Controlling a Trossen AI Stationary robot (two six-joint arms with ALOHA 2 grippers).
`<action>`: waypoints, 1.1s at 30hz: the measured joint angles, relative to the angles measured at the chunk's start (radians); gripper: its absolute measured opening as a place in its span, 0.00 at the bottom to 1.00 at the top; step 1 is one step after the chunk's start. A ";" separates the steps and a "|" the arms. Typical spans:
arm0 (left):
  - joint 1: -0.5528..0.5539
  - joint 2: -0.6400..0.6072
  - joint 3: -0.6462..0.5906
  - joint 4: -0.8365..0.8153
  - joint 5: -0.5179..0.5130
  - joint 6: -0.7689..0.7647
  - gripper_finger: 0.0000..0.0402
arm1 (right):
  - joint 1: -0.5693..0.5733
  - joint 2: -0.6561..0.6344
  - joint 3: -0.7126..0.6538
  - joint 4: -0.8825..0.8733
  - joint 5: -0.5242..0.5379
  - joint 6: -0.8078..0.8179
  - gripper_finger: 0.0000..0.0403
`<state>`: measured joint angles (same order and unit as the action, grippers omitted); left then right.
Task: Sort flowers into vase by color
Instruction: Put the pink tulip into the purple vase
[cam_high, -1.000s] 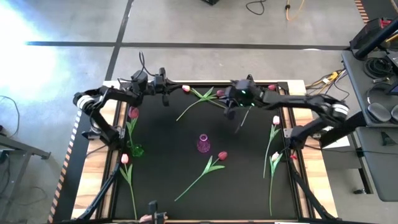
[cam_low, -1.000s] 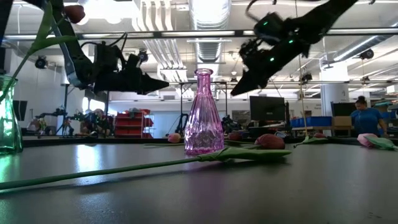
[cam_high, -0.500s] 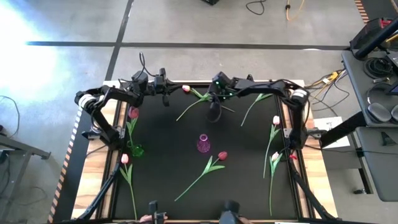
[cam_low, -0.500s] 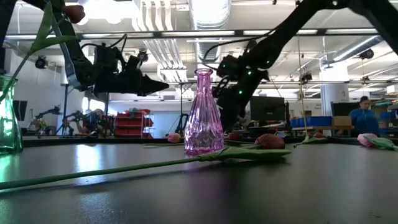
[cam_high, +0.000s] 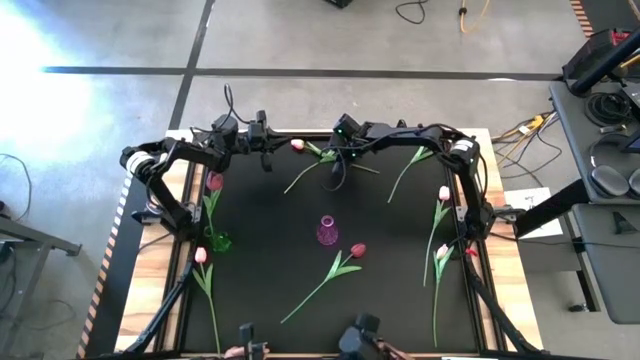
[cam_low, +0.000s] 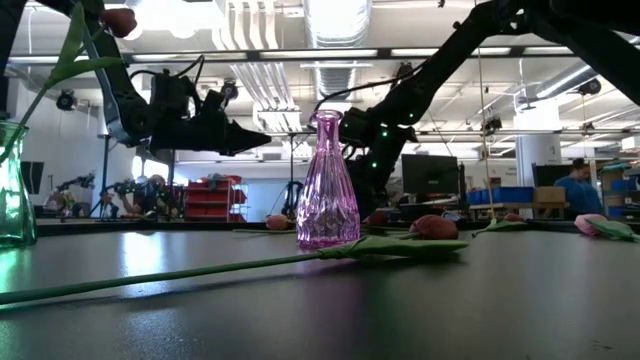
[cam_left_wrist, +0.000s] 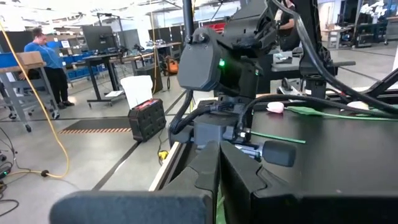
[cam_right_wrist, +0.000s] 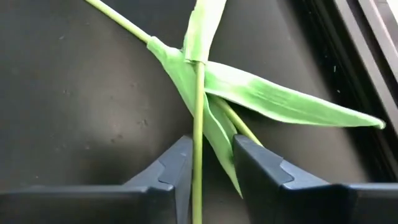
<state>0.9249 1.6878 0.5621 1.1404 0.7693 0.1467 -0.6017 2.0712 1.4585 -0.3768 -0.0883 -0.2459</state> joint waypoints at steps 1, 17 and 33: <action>0.000 0.000 0.000 0.000 0.000 -0.002 0.00 | -0.001 0.001 0.004 -0.007 -0.001 0.000 0.21; 0.000 -0.001 -0.002 0.000 0.001 -0.003 0.00 | 0.021 -0.305 -0.161 0.163 -0.021 0.035 0.03; 0.000 -0.001 -0.002 0.004 0.000 -0.003 0.00 | 0.285 -0.659 -0.769 1.263 -0.050 0.247 0.03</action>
<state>0.9249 1.6871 0.5598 1.1442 0.7696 0.1440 -0.3163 1.4120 0.6890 0.8864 -0.1381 0.0014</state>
